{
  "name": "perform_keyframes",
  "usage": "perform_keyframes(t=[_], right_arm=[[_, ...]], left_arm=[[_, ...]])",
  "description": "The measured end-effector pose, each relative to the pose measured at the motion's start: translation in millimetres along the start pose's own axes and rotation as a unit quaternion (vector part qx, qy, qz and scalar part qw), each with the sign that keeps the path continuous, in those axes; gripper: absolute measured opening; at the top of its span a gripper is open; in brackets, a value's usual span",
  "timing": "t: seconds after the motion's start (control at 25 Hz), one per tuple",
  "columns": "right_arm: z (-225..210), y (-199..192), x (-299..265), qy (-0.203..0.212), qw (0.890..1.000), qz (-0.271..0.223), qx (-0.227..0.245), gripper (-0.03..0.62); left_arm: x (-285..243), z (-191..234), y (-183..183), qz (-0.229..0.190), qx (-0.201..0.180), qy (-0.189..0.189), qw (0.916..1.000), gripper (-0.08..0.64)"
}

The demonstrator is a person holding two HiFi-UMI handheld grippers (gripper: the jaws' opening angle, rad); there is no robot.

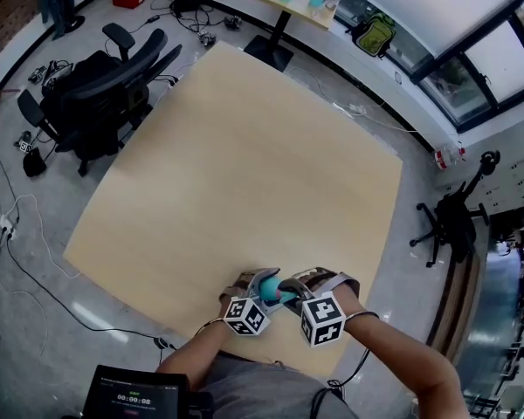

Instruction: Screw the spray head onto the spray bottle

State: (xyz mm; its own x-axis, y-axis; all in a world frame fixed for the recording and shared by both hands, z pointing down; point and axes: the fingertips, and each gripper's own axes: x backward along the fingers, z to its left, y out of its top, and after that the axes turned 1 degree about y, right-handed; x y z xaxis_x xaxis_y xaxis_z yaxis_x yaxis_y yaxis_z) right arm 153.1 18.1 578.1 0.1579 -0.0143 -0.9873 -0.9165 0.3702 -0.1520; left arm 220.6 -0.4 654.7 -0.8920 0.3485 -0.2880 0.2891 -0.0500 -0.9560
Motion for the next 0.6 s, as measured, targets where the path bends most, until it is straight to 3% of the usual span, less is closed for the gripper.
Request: perform_keyframes(t=[0.16,0.36,0.6], right_arm=[[0,0,-2,0.007,1.0,0.024,-0.001,0.132],[5,-7,-2,0.02,1.0,0.012,0.014,0.133],[1,-9,-3,0.007,1.0,0.0,0.024,0.133]], left_arm=[[-1,1,-1,0.0,0.0,-0.002,1.0,0.391],[-2,0,-3,0.0,-0.001,-0.003,1.0,0.391],[-2,-1,-3,-0.001,-0.001,-0.002,1.0,0.391]])
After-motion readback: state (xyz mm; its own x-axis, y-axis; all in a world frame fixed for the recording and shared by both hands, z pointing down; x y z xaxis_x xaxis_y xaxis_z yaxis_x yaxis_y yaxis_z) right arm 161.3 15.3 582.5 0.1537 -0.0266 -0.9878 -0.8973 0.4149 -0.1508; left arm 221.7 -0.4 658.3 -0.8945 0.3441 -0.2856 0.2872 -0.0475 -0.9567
